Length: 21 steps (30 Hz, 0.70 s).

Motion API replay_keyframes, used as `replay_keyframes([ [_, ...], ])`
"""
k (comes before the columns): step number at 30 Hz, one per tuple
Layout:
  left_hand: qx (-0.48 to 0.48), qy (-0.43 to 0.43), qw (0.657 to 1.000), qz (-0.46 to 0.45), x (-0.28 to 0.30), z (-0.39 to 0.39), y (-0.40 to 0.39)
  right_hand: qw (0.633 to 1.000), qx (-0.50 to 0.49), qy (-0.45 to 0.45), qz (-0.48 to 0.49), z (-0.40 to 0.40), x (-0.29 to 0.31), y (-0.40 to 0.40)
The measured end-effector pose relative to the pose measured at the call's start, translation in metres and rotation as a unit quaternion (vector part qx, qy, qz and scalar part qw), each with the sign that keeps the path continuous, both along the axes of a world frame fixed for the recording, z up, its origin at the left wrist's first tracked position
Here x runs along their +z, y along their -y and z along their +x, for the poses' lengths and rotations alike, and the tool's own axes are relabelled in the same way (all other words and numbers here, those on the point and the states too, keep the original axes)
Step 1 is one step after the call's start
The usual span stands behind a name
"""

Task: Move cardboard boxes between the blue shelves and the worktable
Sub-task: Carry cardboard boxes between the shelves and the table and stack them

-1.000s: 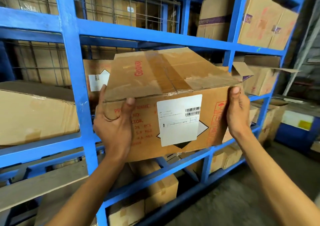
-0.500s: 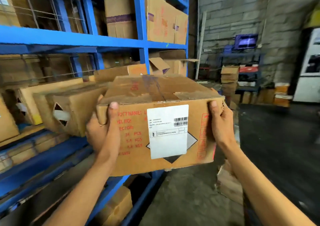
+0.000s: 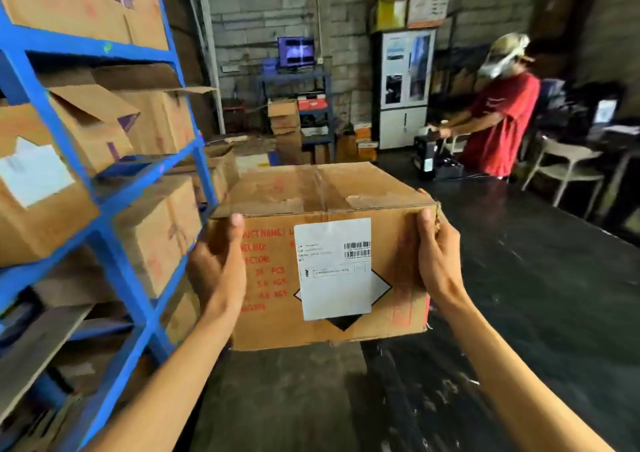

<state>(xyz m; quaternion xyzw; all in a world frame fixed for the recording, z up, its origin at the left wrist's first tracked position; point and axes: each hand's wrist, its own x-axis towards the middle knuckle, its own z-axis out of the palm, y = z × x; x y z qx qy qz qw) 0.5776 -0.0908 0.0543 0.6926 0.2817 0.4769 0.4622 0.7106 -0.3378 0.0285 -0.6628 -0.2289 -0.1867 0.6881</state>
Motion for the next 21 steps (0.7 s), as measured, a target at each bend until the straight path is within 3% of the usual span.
replay_keyframes([
  [3,-0.095,-0.022,0.994,-0.039,-0.005,0.033,0.035,0.997,-0.079,-0.021,0.002,0.000,-0.014,0.042],
  [7,-0.236,-0.055,0.962,-0.125,-0.021,0.059,0.082,0.984,-0.174,-0.045,-0.006,-0.022,-0.034,0.094],
  [11,-0.323,-0.078,0.938,-0.095,-0.046,0.076,0.115,0.958,-0.281,-0.061,-0.011,-0.069,-0.056,0.137],
  [21,-0.577,-0.080,0.809,-0.078,-0.096,0.047,0.232,0.846,-0.525,-0.095,-0.008,-0.236,-0.102,0.218],
])
